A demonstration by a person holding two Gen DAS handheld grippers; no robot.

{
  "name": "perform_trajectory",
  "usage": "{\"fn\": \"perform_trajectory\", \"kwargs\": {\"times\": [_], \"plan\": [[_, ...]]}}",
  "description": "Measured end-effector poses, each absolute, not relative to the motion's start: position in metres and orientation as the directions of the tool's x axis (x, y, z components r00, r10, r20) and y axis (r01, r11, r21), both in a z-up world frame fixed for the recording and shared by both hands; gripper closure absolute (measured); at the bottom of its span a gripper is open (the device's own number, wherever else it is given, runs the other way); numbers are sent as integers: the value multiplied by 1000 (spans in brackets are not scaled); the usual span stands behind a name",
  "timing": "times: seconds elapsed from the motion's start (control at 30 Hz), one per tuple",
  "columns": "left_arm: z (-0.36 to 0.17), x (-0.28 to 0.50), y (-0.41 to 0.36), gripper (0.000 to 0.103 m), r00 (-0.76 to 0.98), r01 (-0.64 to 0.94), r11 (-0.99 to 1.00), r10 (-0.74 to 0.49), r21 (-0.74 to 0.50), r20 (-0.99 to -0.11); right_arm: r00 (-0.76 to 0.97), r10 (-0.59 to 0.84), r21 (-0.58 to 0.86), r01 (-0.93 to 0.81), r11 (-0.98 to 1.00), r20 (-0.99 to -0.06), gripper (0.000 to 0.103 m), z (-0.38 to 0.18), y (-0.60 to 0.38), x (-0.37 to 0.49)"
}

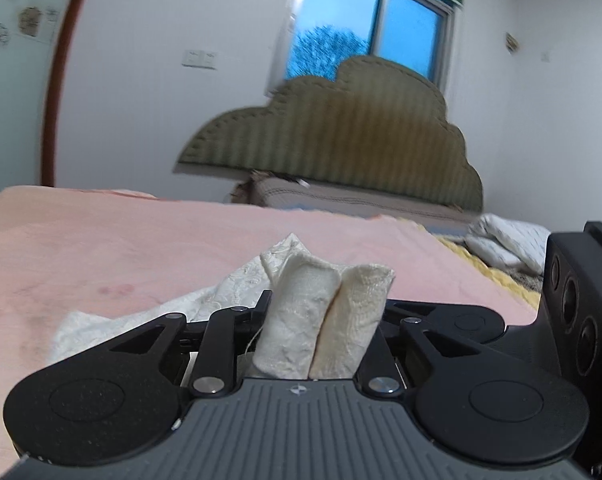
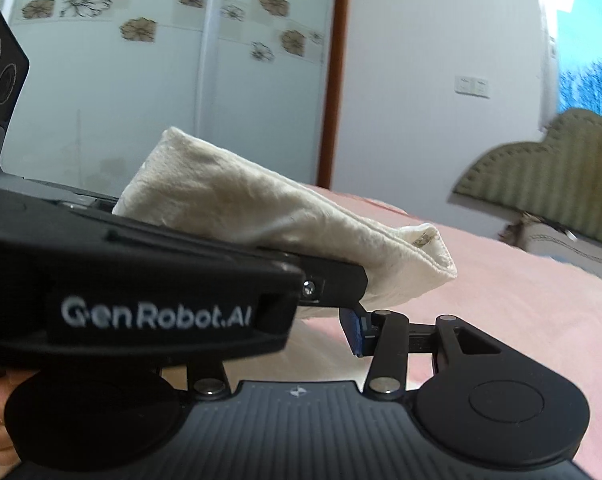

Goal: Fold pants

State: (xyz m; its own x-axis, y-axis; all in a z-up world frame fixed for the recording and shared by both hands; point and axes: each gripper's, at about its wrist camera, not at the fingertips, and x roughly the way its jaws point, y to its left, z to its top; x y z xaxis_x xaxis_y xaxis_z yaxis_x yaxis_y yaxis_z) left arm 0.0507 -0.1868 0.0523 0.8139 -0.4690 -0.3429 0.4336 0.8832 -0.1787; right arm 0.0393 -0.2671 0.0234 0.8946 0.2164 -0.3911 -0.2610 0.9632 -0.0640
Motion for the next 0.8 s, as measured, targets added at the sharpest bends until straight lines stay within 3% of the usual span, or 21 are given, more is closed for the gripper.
{"fn": "perform_trajectory", "kwargs": {"times": [0.37,0.57,0.7,0.8], "plan": [[7,59,-243,82,744,493,859,-500,-141,-444,865,135,-2,-155,988,-483,57,-5,-315,23],[-6,64,-255,81,731,514,849,-508,-122,-455,864,112,61,-94,994,-491,57,-10,-329,12],[-12,67,-255,70,688,549,823,-543,-143,-482,858,99,91,-61,994,-504,56,-15,-334,-2],[-12,66,-253,57,637,588,789,-587,-178,-500,854,71,92,-28,995,-516,43,-17,-337,-19]]}}
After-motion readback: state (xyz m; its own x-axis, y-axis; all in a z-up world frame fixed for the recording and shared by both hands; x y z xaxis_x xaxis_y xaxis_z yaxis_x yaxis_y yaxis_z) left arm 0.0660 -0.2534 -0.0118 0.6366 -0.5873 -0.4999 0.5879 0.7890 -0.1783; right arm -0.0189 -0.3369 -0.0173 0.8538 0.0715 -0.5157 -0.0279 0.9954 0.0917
